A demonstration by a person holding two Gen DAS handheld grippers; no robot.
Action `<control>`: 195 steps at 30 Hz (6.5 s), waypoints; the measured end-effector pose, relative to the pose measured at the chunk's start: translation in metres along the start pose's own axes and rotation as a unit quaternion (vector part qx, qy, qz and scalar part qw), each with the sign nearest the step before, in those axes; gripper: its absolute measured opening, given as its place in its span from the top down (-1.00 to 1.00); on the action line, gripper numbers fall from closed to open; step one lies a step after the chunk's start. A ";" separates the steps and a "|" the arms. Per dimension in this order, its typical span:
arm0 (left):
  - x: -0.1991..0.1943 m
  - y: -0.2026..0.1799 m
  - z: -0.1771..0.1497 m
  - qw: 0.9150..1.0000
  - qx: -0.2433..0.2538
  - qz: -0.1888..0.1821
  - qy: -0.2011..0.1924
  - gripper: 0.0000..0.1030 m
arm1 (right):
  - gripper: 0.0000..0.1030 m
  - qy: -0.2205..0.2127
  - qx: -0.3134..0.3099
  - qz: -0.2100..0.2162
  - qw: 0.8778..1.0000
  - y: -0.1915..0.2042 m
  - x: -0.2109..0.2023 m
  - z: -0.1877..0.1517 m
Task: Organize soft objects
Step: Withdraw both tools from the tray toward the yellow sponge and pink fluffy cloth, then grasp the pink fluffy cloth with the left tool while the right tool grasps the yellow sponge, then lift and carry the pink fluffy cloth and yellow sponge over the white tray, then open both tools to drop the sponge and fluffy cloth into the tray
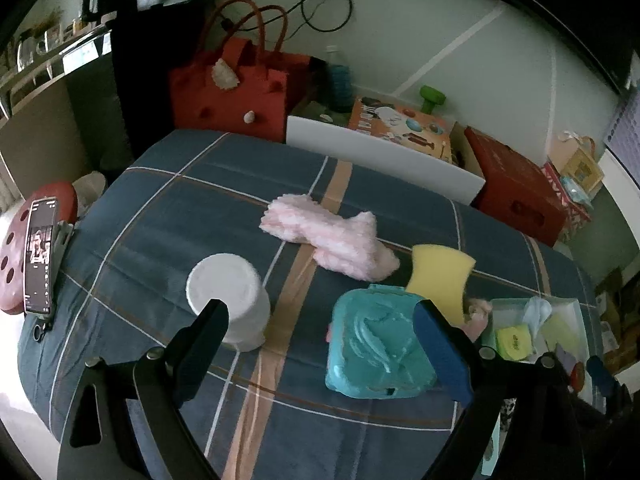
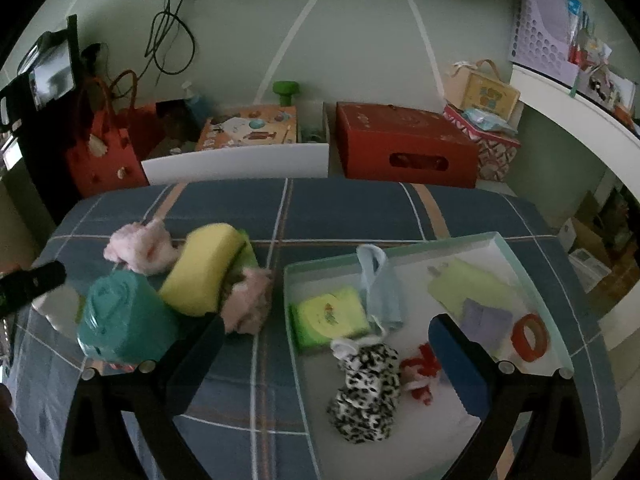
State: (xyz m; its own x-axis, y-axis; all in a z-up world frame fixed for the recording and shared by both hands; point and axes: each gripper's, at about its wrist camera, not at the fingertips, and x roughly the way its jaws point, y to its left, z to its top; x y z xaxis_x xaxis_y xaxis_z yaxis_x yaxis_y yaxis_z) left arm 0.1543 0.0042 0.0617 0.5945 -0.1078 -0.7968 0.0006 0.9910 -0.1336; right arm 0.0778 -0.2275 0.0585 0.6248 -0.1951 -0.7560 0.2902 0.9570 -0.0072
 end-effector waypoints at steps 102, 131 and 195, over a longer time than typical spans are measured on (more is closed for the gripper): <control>0.005 -0.038 0.062 0.994 -0.038 -0.105 -0.011 0.80 | 0.29 -0.023 0.051 0.192 0.980 0.007 0.010 0.061; -0.008 -0.128 0.010 0.981 0.047 -0.187 -0.020 0.80 | 0.29 -0.023 0.162 0.082 0.983 -0.121 -0.002 0.039; 0.021 -0.236 -0.043 0.973 0.184 -0.122 0.068 -0.53 | -0.39 0.038 0.178 -0.045 0.982 -0.190 0.008 0.020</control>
State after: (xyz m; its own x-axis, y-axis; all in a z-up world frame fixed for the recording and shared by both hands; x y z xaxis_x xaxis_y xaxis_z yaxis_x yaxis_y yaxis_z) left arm 0.1316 -0.2356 0.0511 0.4286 -0.3272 -0.8421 0.4311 0.8932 -0.1277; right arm 0.0420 -0.4147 0.0672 0.5323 -0.2462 -0.8100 0.5854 0.7982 0.1421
